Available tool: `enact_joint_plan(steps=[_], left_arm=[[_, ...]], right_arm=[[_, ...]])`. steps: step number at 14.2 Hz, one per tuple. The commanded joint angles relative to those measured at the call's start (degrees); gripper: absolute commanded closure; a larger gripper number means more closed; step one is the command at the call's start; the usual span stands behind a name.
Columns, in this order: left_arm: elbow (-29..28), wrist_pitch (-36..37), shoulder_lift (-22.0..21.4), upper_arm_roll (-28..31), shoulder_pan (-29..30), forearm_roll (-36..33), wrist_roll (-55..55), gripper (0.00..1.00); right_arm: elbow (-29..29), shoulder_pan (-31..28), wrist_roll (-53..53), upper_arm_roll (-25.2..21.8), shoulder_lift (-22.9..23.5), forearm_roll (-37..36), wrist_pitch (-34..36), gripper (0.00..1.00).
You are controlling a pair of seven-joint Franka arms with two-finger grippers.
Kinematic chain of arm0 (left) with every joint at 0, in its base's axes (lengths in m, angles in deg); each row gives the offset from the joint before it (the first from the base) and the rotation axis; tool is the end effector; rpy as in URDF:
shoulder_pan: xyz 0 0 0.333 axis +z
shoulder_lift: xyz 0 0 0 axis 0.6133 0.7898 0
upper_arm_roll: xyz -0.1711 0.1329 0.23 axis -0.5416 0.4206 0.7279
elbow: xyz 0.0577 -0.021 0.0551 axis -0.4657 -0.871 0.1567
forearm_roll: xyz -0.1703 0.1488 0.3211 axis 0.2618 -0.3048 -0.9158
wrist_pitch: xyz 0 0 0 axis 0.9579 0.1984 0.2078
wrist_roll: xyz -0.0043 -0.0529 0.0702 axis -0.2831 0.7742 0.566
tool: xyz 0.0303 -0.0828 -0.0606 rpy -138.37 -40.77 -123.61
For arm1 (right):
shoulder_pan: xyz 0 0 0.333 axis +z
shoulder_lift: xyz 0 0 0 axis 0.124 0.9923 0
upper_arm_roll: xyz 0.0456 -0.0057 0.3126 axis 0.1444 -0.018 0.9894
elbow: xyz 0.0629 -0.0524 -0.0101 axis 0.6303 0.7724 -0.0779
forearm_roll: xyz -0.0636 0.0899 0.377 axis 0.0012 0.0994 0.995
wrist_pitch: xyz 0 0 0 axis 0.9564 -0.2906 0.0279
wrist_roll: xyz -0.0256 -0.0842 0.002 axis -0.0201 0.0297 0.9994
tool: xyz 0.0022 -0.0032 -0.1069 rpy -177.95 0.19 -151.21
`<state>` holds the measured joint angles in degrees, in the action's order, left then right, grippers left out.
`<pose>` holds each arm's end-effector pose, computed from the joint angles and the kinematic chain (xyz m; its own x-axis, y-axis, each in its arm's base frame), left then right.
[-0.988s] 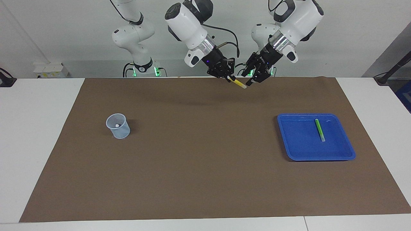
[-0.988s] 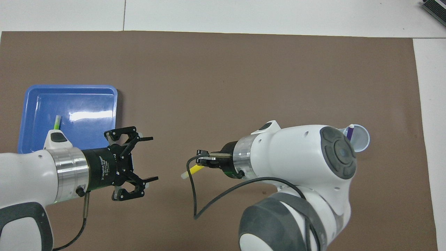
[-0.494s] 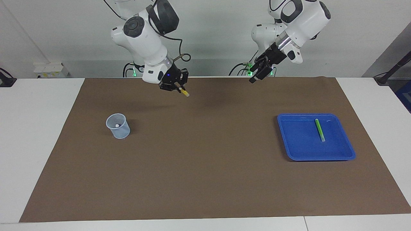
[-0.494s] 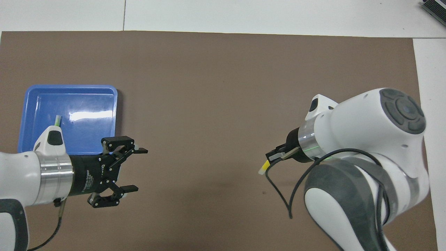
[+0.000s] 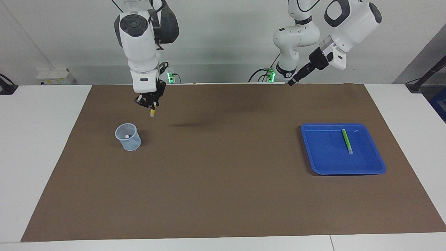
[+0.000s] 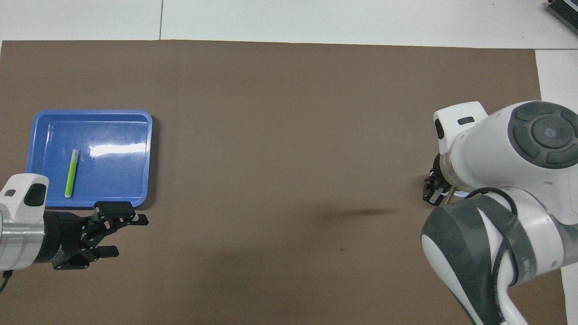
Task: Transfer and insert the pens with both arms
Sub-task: 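Carry the yellow pen to the white cup with the right gripper, then insert the yellow pen into the cup while the left gripper reaches the green pen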
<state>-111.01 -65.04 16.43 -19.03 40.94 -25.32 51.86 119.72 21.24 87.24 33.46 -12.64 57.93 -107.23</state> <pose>0.4014 -0.0679 0.5276 0.8257 0.4744 -0.3053 0.5579 -0.7670 0.3170 0.5210 0.1267 0.5274 0.4929 0.8588 -0.1401 0.8699 -0.4829 0.1002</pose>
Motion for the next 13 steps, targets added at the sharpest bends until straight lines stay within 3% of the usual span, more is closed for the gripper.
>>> enact_joint_plan(steps=[1, 3, 8, 13], left_arm=[[-1.4, 1.7, -1.7, -0.3, 3.5, -4.2, -13.6, 0.00], [-1.4, 1.2, -1.3, -0.3, 5.0, -8.7, -23.8, 0.00], [-0.6, -1.1, 0.2, -0.2, 6.7, -16.6, -38.7, 0.00], [0.5, -3.4, 1.3, -0.2, 7.0, -18.1, -43.8, 0.00]], right_arm=[[2.3, -4.8, 12.3, 0.7, -0.5, -2.9, -7.3, 1.00], [5.2, -7.1, 15.4, 0.6, -0.7, -2.3, -11.9, 1.00], [9.8, -8.8, 14.5, 0.6, -1.3, 0.5, -14.4, 1.00], [13.1, -11.1, 14.5, 0.6, -2.1, 1.1, -15.6, 1.00]])
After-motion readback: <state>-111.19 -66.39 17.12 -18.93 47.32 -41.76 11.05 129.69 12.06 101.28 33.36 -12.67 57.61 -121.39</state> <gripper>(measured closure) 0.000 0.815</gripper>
